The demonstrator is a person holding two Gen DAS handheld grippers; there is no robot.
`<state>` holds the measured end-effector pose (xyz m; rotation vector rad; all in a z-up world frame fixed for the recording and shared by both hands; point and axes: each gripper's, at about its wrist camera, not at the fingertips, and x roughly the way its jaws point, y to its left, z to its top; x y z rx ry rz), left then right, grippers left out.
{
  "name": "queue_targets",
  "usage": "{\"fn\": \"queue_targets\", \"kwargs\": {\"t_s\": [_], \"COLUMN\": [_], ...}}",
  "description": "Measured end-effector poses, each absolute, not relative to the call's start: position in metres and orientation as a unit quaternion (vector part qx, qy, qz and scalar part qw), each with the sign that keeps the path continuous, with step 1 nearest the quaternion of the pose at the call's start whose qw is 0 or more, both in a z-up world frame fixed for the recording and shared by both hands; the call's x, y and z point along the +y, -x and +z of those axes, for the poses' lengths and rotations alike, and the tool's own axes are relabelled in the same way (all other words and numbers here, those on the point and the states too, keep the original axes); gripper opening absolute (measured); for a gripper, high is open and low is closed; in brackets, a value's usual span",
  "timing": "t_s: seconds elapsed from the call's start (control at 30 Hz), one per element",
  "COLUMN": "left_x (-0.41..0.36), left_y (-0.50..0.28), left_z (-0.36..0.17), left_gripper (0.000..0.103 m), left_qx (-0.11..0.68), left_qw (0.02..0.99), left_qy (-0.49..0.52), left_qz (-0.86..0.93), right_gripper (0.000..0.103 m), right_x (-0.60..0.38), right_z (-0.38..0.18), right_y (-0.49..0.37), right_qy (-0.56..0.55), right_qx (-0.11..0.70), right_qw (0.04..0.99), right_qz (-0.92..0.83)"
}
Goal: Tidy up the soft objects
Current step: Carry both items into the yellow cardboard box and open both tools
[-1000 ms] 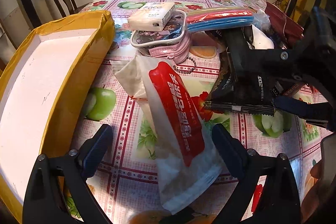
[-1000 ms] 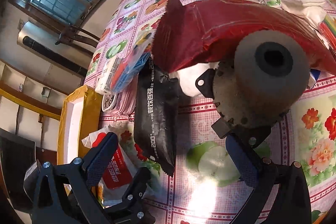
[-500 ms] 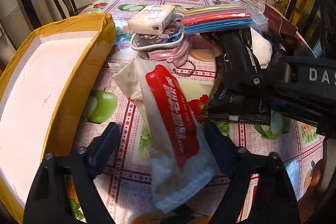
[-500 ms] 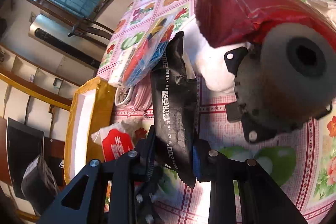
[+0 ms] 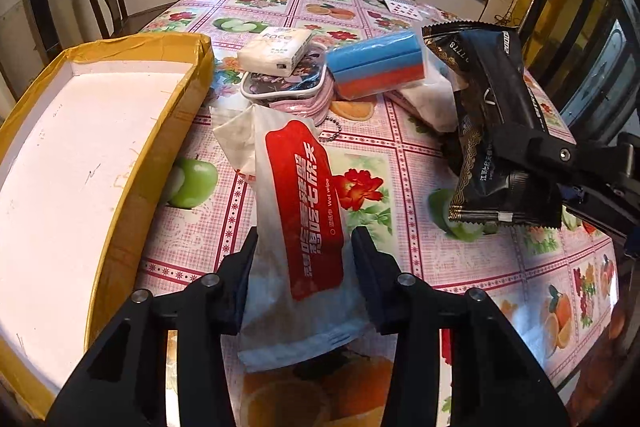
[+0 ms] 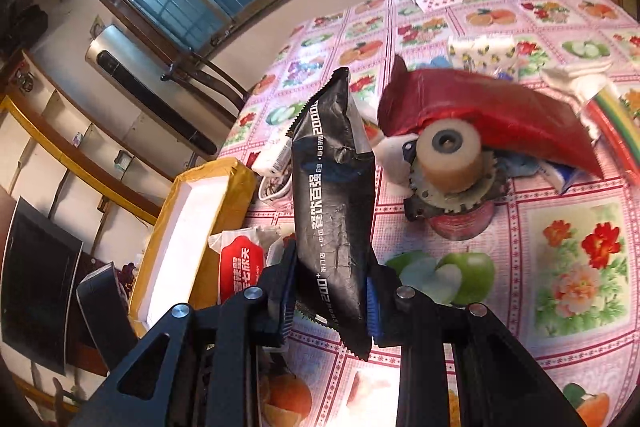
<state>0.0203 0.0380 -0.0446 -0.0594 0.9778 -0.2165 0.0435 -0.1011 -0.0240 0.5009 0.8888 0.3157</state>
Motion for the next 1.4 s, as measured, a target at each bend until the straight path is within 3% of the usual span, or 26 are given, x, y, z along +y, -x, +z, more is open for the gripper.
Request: {"fn": "queue_targets", "kwargs": {"t_s": [0.4, 0.77, 0.83, 0.97, 1.1, 1.17, 1.27, 1.4], "left_x": [0.111, 0.179, 0.183, 0.194, 0.196, 0.198, 0.193, 0.167], "left_y": [-0.003, -0.027, -0.029, -0.027, -0.021, -0.019, -0.019, -0.023], "left_z": [0.022, -0.024, -0.031, -0.041, -0.04, -0.035, -0.018, 0.004], "left_gripper": [0.042, 0.044, 0.046, 0.073, 0.074, 0.074, 0.075, 0.077], "left_qx": [0.397, 0.441, 0.45, 0.471, 0.475, 0.475, 0.456, 0.439], "left_qw": [0.916, 0.893, 0.887, 0.874, 0.871, 0.869, 0.878, 0.891], "left_qy": [0.045, 0.026, 0.024, 0.058, 0.075, 0.098, 0.129, 0.114], "left_qz": [-0.036, 0.086, 0.1, 0.101, 0.104, 0.094, 0.064, 0.038], "right_gripper": [0.029, 0.029, 0.032, 0.045, 0.047, 0.053, 0.072, 0.074], "right_x": [-0.039, 0.103, 0.113, 0.116, 0.098, 0.079, 0.036, -0.024], "right_z": [0.005, -0.018, -0.028, -0.044, -0.036, -0.023, -0.001, 0.017], "right_y": [-0.052, -0.1, -0.104, -0.104, -0.096, -0.09, -0.086, -0.09], "right_qy": [-0.211, -0.154, -0.155, -0.171, -0.182, -0.189, -0.187, -0.203], "right_qx": [0.424, 0.479, 0.49, 0.514, 0.496, 0.474, 0.442, 0.425], "right_qw": [0.848, 0.811, 0.802, 0.779, 0.789, 0.802, 0.83, 0.848], "right_qz": [0.239, 0.299, 0.303, 0.315, 0.314, 0.311, 0.284, 0.243]}}
